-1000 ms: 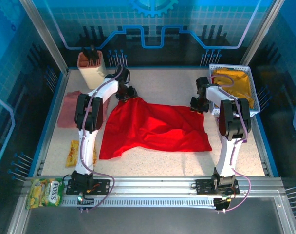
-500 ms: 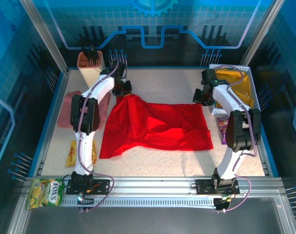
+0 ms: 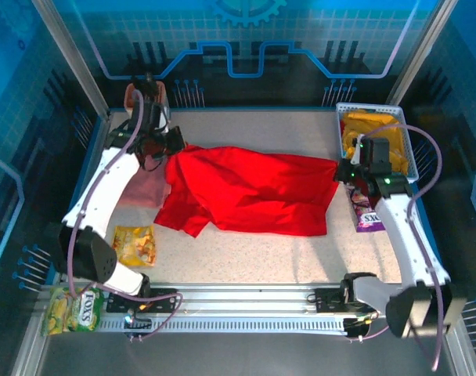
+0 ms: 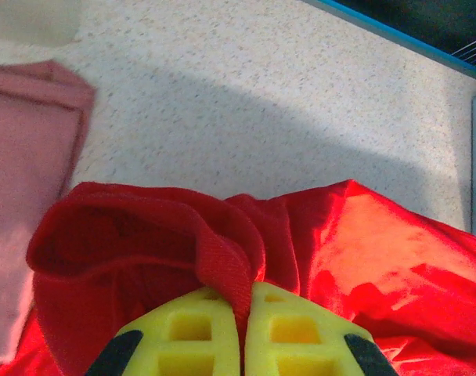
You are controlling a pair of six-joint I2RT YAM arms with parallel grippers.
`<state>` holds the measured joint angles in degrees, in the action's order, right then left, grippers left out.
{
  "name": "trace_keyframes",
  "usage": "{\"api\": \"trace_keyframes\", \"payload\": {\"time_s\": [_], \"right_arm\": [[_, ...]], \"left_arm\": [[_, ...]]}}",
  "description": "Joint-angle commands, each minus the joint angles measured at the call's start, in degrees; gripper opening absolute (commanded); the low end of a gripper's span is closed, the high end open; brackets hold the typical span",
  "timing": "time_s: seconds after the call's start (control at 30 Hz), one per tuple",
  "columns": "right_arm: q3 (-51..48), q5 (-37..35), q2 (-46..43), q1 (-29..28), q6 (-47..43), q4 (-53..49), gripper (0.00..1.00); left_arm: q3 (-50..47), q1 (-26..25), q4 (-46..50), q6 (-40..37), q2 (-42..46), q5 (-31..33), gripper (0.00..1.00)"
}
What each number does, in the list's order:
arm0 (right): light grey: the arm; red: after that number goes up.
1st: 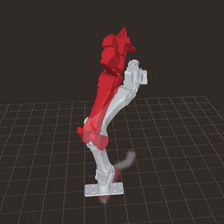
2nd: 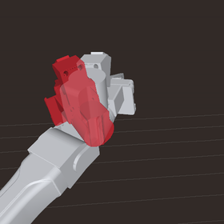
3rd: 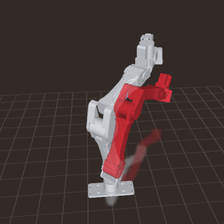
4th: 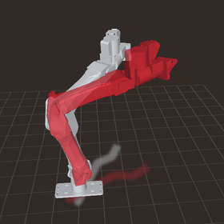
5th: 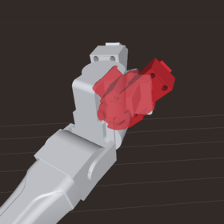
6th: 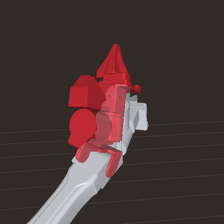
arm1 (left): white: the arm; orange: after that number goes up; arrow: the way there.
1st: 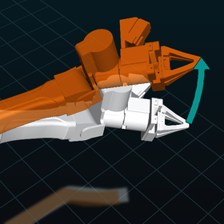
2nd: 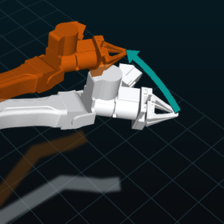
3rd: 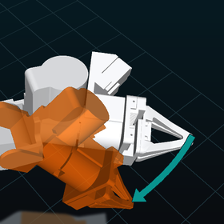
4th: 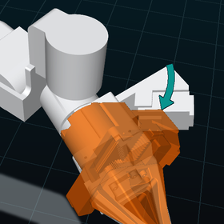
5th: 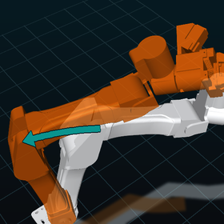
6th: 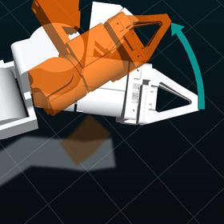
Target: Fold and stack the t-shirts
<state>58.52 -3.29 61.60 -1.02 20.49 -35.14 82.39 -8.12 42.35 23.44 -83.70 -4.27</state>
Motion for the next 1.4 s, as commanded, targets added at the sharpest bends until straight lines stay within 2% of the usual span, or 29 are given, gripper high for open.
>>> {"api": "trace_keyframes", "payload": {"time_s": [0.0, 0.2, 0.43, 0.63, 0.77, 0.97, 1.1, 1.17, 1.27, 1.3, 1.33, 1.37], "right_arm": [[-3.61, 5.77, -4.39, 1.0, -1.76, 6.7, 0.0], [-6.65, 14.44, -10.22, 1.01, -3.0, 8.01, 0.0], [-11.23, 15.81, -18.96, 1.02, -3.26, 14.83, 0.0], [-15.5, 28.63, -20.86, 0.11, -3.0, 19.95, 0.0], [-17.85, 25.42, -22.86, -2.97, -3.13, 18.0, 0.0], [-21.64, 21.94, -26.28, -4.43, -1.97, 16.04, 0.0], [-22.14, 22.05, -26.01, -4.82, -1.55, 15.87, 0.0], [-21.9, 19.39, -25.92, -4.98, -1.44, 15.56, 0.0], [-21.28, 16.11, -25.47, -4.97, -1.6, 15.1, 0.0], [-21.02, 15.5, -25.16, -4.96, -1.59, 15.07, 0.0], [-20.75, 15.11, -24.81, -4.98, -1.73, 14.93, 0.0], [-20.52, 14.83, -24.34, -5.04, -1.83, 14.86, 0.0]], "left_arm": [[-6.17, 0.39, -1.26, -0.29, 5.05, 0.36, 0.0], [-17.64, 0.4, -5.26, -0.58, 17.18, -0.37, 0.0], [-31.04, 0.3, -9.16, 2.87, 30.28, -4.17, 0.0], [-40.53, 0.38, -8.71, 5.91, 36.34, -3.84, 0.0], [-40.95, 0.3, -8.4, 5.63, 36.25, -4.33, 0.0], [-45.78, 0.21, -10.92, 8.34, 36.03, -8.93, 0.0], [-47.47, -0.8, -8.08, 11.1, 35.76, -9.64, 0.0], [-48.35, -1.02, -5.33, 15.85, 34.86, -7.91, 0.0], [-49.06, -1.02, -3.1, 17.51, 29.76, -10.08, 0.0], [-48.5, -1.03, -1.46, 17.15, 27.23, -10.08, 0.09], [-47.94, -1.03, -0.73, 16.46, 25.0, -10.4, 0.26], [-47.55, -1.02, -0.77, 16.1, 23.38, -11.1, 0.37]]}}
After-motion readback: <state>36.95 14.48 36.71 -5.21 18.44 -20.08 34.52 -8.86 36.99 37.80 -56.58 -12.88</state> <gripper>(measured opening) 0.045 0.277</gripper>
